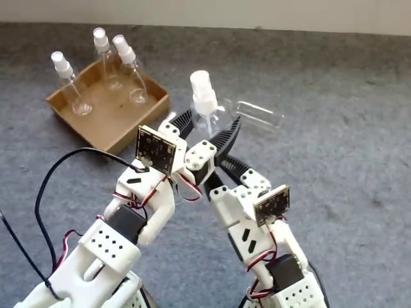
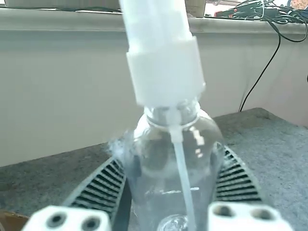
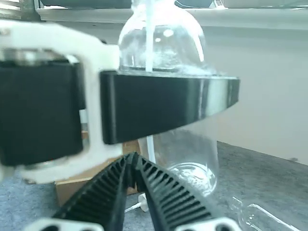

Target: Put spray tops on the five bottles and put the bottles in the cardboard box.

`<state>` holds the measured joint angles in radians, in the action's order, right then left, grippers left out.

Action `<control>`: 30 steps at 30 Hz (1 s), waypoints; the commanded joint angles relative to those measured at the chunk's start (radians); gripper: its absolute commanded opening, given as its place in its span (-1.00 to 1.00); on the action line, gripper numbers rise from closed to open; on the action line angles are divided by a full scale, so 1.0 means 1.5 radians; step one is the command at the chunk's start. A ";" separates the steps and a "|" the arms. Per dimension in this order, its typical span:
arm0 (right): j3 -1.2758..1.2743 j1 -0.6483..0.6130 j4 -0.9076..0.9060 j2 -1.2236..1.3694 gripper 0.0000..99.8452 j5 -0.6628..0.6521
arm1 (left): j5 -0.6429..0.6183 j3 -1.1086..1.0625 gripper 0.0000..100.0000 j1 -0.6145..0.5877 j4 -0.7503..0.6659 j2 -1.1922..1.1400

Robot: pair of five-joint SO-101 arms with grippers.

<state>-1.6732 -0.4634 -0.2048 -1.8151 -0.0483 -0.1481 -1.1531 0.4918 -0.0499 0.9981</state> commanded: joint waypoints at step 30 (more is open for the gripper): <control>-0.105 0.066 -0.065 0.001 -0.99 0.009 | -0.005 0.029 -0.93 -0.376 0.131 0.092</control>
<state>-1.6701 -0.3775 -0.3000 -1.8121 -0.0422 -0.1481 -1.1546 -0.0069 0.1496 1.2022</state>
